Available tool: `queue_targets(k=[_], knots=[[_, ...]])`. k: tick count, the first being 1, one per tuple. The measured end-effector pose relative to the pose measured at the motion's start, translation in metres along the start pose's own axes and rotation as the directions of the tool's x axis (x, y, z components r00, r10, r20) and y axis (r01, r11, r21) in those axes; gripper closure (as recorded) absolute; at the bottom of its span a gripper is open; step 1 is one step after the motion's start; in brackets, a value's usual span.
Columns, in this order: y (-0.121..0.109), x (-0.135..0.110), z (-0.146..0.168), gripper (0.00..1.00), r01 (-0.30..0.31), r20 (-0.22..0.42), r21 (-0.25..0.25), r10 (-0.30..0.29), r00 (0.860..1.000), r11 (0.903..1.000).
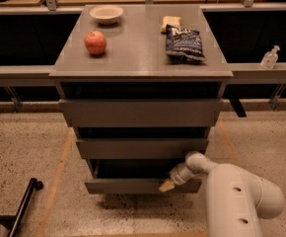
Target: Open bottom drawer
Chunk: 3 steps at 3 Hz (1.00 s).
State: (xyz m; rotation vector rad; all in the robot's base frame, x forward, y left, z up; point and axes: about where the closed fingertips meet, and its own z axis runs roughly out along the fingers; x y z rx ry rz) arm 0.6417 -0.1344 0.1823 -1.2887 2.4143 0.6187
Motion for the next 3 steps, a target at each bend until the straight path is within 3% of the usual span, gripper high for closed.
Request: queue_targets(k=[1,2,3], knots=[[0.018,0.021,0.006,0.0,-0.045,-0.065,-0.041,0.043,0.997,0.9981],[0.019,0.019,0.002,0.0,-0.046,-0.065,-0.041,0.043,0.997,0.9981],[0.048,0.04,0.007,0.02,-0.109,-0.118,-0.114,0.096,0.988,0.9875]])
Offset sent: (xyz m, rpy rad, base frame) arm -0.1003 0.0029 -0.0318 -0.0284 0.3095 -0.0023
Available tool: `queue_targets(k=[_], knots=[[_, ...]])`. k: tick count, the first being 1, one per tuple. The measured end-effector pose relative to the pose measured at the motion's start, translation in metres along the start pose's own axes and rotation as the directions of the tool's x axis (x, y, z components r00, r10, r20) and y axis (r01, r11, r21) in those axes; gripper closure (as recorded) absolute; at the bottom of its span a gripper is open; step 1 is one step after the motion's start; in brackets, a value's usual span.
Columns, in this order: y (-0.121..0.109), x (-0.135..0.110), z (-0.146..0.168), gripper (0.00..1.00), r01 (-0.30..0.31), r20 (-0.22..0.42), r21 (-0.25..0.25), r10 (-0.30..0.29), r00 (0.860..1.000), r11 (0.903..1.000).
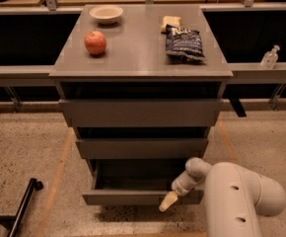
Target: Open bottom drawer
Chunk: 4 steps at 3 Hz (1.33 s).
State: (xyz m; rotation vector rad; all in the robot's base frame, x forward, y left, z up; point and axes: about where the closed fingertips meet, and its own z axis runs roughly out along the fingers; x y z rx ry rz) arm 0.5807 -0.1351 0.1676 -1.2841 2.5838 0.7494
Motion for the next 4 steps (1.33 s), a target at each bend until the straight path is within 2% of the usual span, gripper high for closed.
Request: queue_targets(k=[1,2,3,4], knots=[[0.0,0.0,-0.001,0.23,0.0,0.0,0.0,0.0,1.0,1.0],[0.032,0.021,-0.003,0.46,-0.06,-0.046,-0.084,0.056,0.997,0.9946],[0.065,0.034,-0.014,0.47,-0.106,-0.087,-0.158,0.093,0.992,0.9818],[0.085,0.04,-0.025,0.24,-0.136,-0.122,-0.195,0.113,0.986,0.9713]])
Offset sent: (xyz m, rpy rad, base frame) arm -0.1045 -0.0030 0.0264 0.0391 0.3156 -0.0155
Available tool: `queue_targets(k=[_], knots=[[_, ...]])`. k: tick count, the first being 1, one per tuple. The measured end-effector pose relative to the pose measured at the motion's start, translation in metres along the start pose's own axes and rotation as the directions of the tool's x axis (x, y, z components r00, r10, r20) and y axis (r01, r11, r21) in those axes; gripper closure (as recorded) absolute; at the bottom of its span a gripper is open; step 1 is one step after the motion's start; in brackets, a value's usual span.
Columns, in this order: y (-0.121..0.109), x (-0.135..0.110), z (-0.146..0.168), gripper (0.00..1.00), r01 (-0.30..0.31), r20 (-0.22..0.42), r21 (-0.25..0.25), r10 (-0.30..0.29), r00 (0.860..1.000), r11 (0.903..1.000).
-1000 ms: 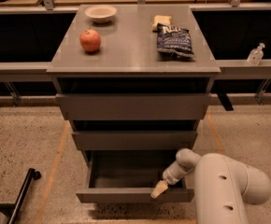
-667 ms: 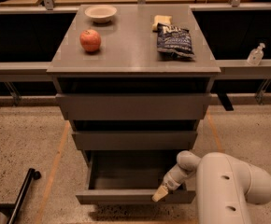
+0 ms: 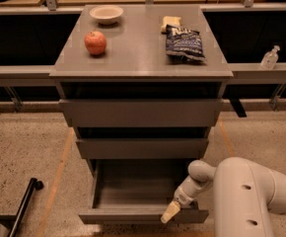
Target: Open bottom drawer
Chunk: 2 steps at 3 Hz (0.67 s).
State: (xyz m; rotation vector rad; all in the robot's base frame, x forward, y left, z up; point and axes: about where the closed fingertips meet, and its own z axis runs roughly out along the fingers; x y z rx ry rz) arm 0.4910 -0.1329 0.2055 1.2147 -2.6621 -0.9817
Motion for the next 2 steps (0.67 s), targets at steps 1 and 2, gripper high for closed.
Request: queue_targets(k=[1,2], knots=[[0.0138,0.0028,-0.0075,0.02,-0.007,-0.012,-0.022,0.007,1.0,0.9997],[0.0205,-0.0004,-0.015,0.0,0.007,-0.018,-0.03,-0.007,1.0,0.9995]])
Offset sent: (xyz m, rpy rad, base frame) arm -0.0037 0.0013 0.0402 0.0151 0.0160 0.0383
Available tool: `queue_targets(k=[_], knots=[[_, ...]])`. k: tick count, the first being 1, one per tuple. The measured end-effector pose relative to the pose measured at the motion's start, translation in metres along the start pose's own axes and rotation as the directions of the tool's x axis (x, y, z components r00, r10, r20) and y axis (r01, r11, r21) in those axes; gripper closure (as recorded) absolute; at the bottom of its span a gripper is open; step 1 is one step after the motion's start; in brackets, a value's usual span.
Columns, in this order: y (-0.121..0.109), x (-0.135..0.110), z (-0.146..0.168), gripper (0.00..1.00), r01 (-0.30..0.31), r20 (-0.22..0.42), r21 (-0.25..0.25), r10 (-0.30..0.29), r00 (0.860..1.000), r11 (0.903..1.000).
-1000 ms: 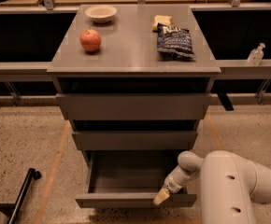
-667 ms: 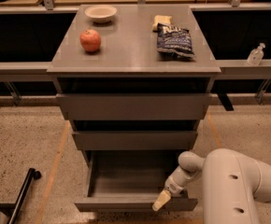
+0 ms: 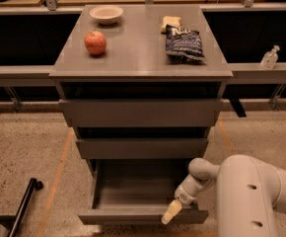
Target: Open bottom drawer
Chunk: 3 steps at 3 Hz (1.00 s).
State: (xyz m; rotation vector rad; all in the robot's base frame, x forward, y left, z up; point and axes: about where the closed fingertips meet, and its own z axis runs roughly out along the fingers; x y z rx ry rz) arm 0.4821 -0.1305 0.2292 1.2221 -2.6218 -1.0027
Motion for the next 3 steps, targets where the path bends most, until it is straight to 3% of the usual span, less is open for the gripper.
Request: queue_targets(k=[1,2,3], knots=[[0.003,-0.003,-0.007,0.0,0.015,0.01,0.003,-0.015,1.0,0.9999],[0.003,-0.012,-0.019,0.0,0.049,0.091,0.041,-0.053,0.994,0.9979],[0.002,-0.012,-0.017,0.0,0.049,0.097,0.044,-0.053,0.994,0.9978]])
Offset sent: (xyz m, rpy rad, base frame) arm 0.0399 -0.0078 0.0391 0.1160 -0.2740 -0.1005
